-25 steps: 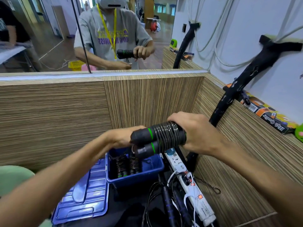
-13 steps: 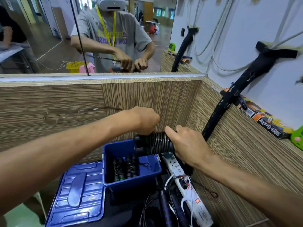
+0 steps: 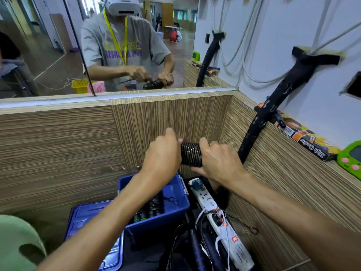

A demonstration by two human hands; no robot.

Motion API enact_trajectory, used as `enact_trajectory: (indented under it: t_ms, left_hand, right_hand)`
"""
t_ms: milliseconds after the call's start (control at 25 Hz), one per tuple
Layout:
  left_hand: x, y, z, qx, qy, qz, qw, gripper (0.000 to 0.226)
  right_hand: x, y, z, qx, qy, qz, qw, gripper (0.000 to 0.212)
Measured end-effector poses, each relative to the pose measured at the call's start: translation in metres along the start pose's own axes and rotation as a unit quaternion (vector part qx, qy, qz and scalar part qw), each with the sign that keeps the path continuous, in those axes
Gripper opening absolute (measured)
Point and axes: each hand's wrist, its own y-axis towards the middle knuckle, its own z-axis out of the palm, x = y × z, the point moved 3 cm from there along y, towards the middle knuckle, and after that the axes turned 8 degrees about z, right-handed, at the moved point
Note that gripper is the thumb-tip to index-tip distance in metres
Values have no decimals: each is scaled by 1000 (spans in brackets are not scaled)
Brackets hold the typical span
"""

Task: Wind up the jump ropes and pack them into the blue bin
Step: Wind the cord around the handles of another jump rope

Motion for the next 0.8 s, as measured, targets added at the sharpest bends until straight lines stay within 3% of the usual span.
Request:
enact_trajectory:
  t_ms: [200,360,520,560,640,720,800]
  left_hand:
    - [21,-16,2,-118,-166,-44,978,16]
    - [26,-37,8,-162,-261,-109,945,19]
    - [36,-12,-13,-143,-486,-203,838,16]
    - [32,-9,-17,-125,-491,-192,841,15]
    - [19,-14,-16,-101,-427,-142,887,15]
    - [9,-24,-7,-115,-359,-79,923,12]
    - [6,-33,2,-144,-334,-42,931,8]
  right_hand:
    - [11,3,0,26,27,2,999,72]
    - [10,3,-1,19,36,-3,999,74]
    - [18,-10,7,13,37,-28,999,74]
    - [18,-12,9,12,41,-25,999,75]
    - [16,-8,4,-2,56,-8,998,74]
    - [12,-1,-4,-11,62,9,998,71]
    - [11,4,-10,-28,67,24,997,69]
